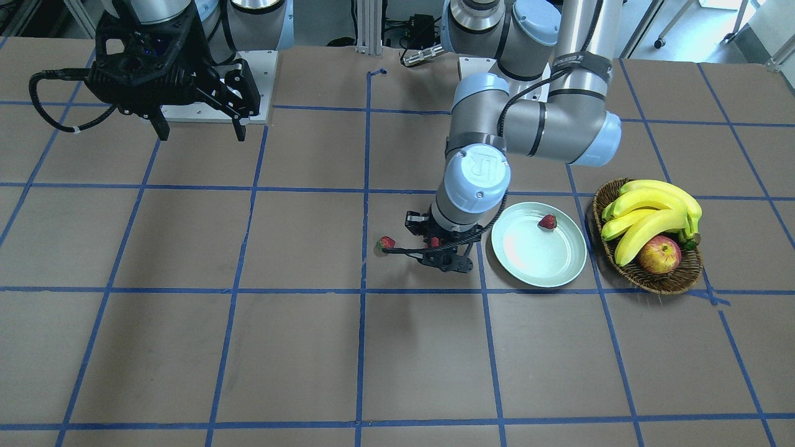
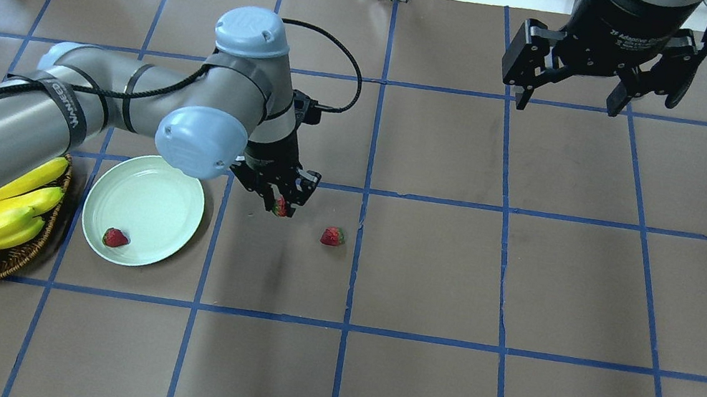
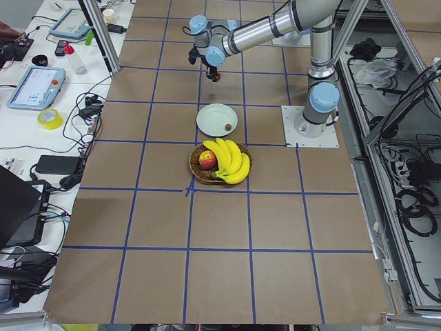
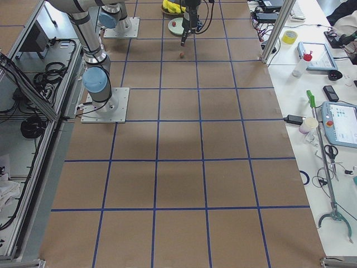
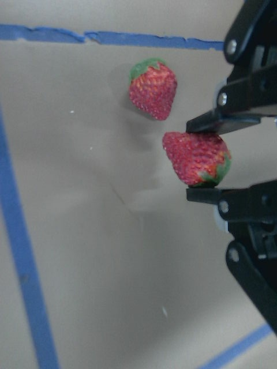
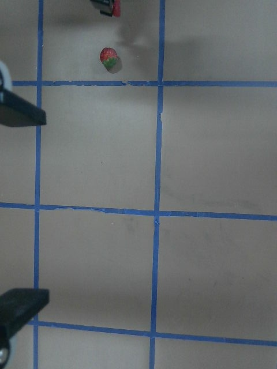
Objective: Collect all strawberries into plate
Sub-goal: 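Move the left gripper back down toward the two remaining strawberries, then carry the strawberry over the plate and open the left gripper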
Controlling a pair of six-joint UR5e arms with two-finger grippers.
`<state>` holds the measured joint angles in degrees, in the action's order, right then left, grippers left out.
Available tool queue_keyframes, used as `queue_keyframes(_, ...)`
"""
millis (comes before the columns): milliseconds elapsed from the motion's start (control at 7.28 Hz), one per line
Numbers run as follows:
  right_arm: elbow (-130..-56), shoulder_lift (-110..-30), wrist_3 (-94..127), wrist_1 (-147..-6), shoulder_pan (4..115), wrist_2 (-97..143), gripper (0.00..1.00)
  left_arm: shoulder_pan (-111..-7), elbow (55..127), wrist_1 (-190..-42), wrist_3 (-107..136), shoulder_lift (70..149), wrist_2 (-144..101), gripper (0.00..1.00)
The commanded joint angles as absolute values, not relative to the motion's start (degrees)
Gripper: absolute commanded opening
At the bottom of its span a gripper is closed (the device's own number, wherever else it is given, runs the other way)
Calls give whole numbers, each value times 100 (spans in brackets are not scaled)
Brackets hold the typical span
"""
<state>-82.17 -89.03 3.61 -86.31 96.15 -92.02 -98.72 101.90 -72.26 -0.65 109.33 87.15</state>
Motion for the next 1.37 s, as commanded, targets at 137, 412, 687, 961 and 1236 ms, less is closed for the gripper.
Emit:
queue_keyframes(137, -8218, -8903, 360, -8631, 9615, -9202, 100, -8616, 10045, -7699, -123, 10907, 9522, 0)
queue_keyframes(412, -8218, -8903, 360, -8631, 9624, -9193, 100, -8000, 10413, -7665, -515, 10881, 9834, 0)
queue_keyframes(687, -8218, -8860, 360, -8692, 9624, -9080, 100, -7937, 10485, -7681, -545, 10925, 10142, 11)
queue_keyframes(961, -8218, -8850, 352, -8701, 9615, -8982, 100, -7928, 10547, -7734, -606, 10864, 10151, 100)
queue_keyframes(1236, -8227, -8859, 395, -8727, 9615, -9026, 100, -8024, 10442, -7743, -624, 10759, 10012, 100)
